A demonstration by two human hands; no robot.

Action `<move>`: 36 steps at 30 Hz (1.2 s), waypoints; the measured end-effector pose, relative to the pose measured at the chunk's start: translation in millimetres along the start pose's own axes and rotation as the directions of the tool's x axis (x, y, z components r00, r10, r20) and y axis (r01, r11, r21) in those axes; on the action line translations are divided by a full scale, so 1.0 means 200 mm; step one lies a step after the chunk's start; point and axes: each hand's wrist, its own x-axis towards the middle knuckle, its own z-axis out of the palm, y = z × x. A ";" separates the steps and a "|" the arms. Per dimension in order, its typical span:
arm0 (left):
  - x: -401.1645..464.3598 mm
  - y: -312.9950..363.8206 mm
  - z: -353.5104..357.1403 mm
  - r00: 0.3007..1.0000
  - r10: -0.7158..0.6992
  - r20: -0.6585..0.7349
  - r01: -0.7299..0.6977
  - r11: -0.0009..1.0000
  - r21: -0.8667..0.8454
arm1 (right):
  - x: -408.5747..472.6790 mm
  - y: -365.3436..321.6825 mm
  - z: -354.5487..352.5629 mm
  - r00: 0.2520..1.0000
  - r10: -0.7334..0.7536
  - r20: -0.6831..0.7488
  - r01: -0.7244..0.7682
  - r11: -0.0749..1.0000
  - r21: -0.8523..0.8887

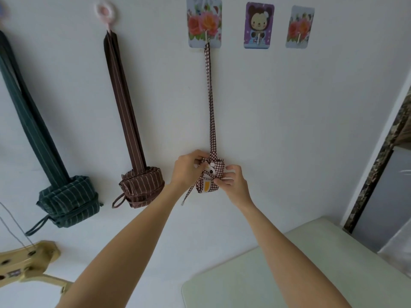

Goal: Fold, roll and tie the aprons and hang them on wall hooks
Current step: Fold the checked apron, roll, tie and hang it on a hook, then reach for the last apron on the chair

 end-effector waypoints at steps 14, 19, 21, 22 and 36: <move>-0.25 0.10 -0.07 0.969 0.075 -0.236 -0.101 0.990 -0.101 | -0.31 -0.23 -0.12 0.847 -0.519 -0.113 0.379 0.739 -0.557; -0.54 0.21 -0.01 0.972 0.109 -0.208 -0.171 0.936 -0.309 | -0.57 -0.27 -0.21 0.671 -0.739 -0.060 0.390 0.421 -0.819; -0.68 0.23 0.08 0.986 0.153 -0.069 -0.167 0.934 -0.316 | -0.75 -0.21 -0.26 0.717 -0.695 -0.053 0.313 0.389 -0.866; -0.75 0.22 0.13 0.983 0.183 0.018 -0.168 0.936 -0.308 | -0.84 -0.17 -0.28 0.755 -0.652 -0.066 0.266 0.397 -0.879; -1.92 0.51 1.01 0.305 0.336 0.891 -0.153 0.941 -0.303 | -2.69 0.22 -0.86 0.649 0.579 -0.493 -0.748 0.369 -0.552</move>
